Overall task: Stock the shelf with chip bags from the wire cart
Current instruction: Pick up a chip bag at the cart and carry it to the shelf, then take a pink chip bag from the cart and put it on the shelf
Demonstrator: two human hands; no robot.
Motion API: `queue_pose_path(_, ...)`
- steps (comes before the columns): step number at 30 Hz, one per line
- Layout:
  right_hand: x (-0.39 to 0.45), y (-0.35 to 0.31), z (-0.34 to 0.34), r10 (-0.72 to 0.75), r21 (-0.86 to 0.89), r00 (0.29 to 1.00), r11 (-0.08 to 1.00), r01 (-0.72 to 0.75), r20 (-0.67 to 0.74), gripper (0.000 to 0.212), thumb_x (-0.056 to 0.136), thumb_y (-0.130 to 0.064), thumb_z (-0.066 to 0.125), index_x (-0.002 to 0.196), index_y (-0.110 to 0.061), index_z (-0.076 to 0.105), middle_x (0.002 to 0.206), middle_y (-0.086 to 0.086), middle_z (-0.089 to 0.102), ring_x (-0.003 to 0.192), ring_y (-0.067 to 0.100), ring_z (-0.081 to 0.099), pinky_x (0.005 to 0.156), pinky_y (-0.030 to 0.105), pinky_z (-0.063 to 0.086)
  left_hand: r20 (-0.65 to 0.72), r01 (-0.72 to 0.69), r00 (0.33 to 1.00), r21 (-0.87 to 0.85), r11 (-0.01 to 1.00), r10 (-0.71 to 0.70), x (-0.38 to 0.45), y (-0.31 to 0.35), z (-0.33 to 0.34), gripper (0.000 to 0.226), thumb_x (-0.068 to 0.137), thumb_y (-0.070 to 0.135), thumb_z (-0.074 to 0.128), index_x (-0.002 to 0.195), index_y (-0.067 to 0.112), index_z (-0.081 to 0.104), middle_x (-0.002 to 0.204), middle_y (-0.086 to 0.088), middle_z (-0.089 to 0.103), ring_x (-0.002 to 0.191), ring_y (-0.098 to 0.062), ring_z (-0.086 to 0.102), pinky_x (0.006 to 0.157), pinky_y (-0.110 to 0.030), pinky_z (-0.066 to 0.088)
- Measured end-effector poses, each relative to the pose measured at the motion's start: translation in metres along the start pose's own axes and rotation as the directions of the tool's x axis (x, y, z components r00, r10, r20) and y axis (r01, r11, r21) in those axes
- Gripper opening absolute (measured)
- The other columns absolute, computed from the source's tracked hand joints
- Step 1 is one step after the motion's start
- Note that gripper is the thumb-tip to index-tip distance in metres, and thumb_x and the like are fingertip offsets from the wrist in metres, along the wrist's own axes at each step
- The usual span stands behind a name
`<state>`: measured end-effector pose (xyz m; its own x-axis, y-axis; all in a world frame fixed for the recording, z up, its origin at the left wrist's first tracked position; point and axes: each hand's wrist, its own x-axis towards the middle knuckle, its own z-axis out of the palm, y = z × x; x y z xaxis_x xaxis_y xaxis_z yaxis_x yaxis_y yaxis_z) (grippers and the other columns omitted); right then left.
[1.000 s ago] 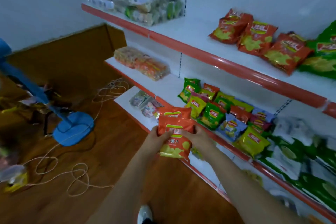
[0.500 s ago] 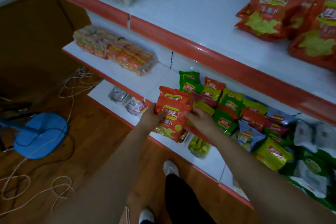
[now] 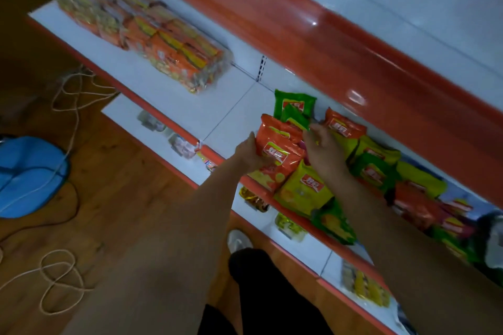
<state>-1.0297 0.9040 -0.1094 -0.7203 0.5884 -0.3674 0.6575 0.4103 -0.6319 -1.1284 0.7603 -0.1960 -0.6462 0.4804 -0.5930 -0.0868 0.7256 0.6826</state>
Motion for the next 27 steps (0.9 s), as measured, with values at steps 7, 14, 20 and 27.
queue_pose_path(7,-0.069,-0.03,0.0,-0.171,-0.079,0.983,0.981,0.175,0.062,0.055,0.097,-0.041,0.049,0.145,-0.016,0.04,0.147,0.01,0.044,0.135,0.026,0.041,0.108,0.038,0.035,-0.215,0.079,0.968,-0.238,0.968,-0.132,-0.087,-0.022,-0.038,0.104,0.086,0.047,0.071,0.158,0.014,0.005,0.164,-0.012,0.017,0.147,-0.032,0.029,0.116,-0.041,0.034)
queue_pose_path(14,-0.2,-0.071,0.051,-0.353,-0.175,0.881,0.891,0.42,0.315,0.063,0.091,-0.049,0.05,0.143,-0.014,0.041,0.141,0.015,0.049,0.13,0.032,0.045,0.104,0.038,0.039,-0.502,-0.025,0.846,-0.375,0.927,-0.181,-0.286,-0.087,-0.059,0.088,0.084,0.056,0.069,0.152,0.017,0.031,0.155,-0.006,0.04,0.14,-0.029,0.041,0.116,-0.043,0.035)
queue_pose_path(20,-0.326,-0.106,0.114,-0.55,-0.105,0.602,0.682,0.724,0.579,0.073,0.091,-0.063,0.039,0.148,-0.019,0.034,0.152,0.007,0.04,0.138,0.025,0.039,0.114,0.04,0.033,-0.632,0.185,0.587,-0.503,0.844,-0.505,-0.462,-0.184,-0.028,0.079,0.092,0.05,0.06,0.156,0.023,0.022,0.158,-0.012,0.031,0.145,-0.03,0.032,0.116,-0.043,0.033)
queue_pose_path(27,-0.505,-0.11,0.169,-0.583,0.174,0.032,0.295,0.939,0.812,0.065,0.096,-0.053,0.043,0.149,-0.016,0.032,0.152,0.007,0.038,0.14,0.025,0.035,0.113,0.039,0.03,-0.634,0.068,0.06,-0.768,0.636,-0.771,-0.678,-0.23,0.098,0.071,0.093,0.044,0.06,0.153,0.02,0.031,0.154,-0.01,0.038,0.144,-0.027,0.034,0.117,-0.039,0.03)
